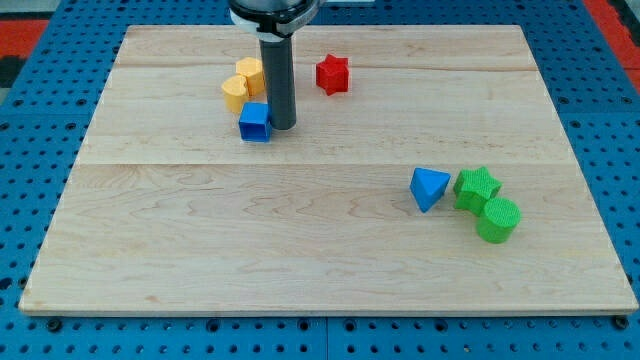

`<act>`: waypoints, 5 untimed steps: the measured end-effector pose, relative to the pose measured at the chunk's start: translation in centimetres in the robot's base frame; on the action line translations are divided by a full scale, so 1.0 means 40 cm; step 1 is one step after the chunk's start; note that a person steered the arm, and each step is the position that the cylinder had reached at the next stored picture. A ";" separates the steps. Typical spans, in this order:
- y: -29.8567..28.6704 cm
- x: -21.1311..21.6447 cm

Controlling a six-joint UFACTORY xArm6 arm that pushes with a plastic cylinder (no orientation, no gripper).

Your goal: Move the blue triangle to the right of the blue cube

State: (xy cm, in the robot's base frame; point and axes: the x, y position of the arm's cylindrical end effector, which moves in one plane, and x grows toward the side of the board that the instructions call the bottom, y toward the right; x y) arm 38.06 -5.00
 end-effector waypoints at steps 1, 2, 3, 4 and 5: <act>0.009 0.008; 0.047 0.101; 0.136 0.214; 0.337 0.343; 0.516 0.406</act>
State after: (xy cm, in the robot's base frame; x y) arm 54.30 15.66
